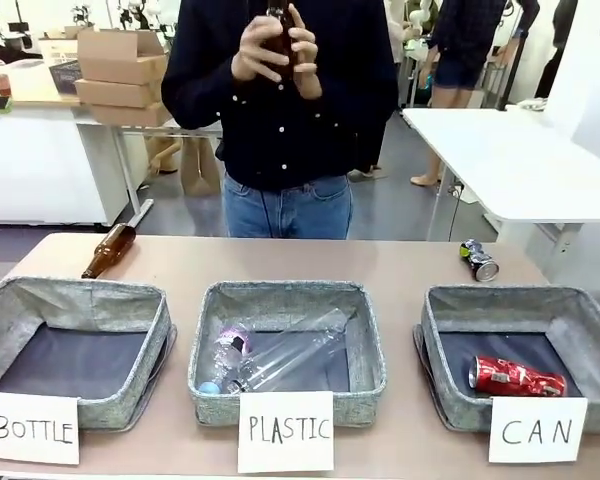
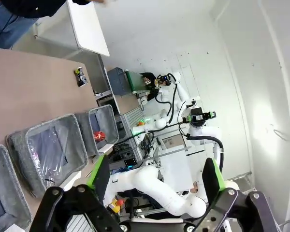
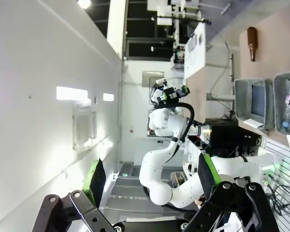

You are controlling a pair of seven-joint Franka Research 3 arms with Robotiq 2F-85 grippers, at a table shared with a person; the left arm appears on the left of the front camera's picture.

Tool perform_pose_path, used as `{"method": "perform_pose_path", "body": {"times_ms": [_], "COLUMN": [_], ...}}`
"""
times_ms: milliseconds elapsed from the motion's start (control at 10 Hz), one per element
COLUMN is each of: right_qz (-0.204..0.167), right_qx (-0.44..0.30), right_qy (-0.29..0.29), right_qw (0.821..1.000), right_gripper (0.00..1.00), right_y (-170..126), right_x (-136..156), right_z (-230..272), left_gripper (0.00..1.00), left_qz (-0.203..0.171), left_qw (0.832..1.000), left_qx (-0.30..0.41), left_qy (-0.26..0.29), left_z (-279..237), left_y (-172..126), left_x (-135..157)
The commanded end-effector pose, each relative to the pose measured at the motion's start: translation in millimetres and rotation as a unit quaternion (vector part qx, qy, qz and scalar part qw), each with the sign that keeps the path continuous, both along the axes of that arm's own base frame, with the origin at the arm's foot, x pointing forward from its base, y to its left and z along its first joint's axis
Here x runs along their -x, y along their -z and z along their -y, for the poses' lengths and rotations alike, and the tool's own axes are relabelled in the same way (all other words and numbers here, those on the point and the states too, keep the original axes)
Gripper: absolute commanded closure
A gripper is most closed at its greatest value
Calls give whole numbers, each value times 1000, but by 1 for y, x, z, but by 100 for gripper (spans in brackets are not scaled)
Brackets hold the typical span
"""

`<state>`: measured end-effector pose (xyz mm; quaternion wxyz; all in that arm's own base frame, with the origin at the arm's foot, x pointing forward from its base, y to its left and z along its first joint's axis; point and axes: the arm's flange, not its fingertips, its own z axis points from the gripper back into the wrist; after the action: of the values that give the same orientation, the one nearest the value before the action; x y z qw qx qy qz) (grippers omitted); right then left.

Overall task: Sort the can waste into the basket.
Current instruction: Pick up the can waste from the table and place it in the right Fabric basket.

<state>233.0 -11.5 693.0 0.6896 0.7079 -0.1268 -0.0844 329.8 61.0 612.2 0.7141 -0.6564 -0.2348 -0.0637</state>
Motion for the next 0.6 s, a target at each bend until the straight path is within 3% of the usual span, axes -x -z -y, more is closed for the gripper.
{"method": "perform_pose_path", "body": {"times_ms": [0,500], "right_qz": [14,14], "right_qx": [-11,-11], "right_qy": [-2,-2], "right_qw": [1000,1000], "right_gripper": [0,0], "right_y": [-2,-2], "right_x": [0,0], "right_z": [3,3], "left_gripper": [0,0], "left_qz": [-3,-3], "left_qw": [1000,1000], "left_qx": [13,13], "left_qy": [2,2], "left_z": [-4,-4], "left_y": [-1,-1], "left_x": [2,2]}}
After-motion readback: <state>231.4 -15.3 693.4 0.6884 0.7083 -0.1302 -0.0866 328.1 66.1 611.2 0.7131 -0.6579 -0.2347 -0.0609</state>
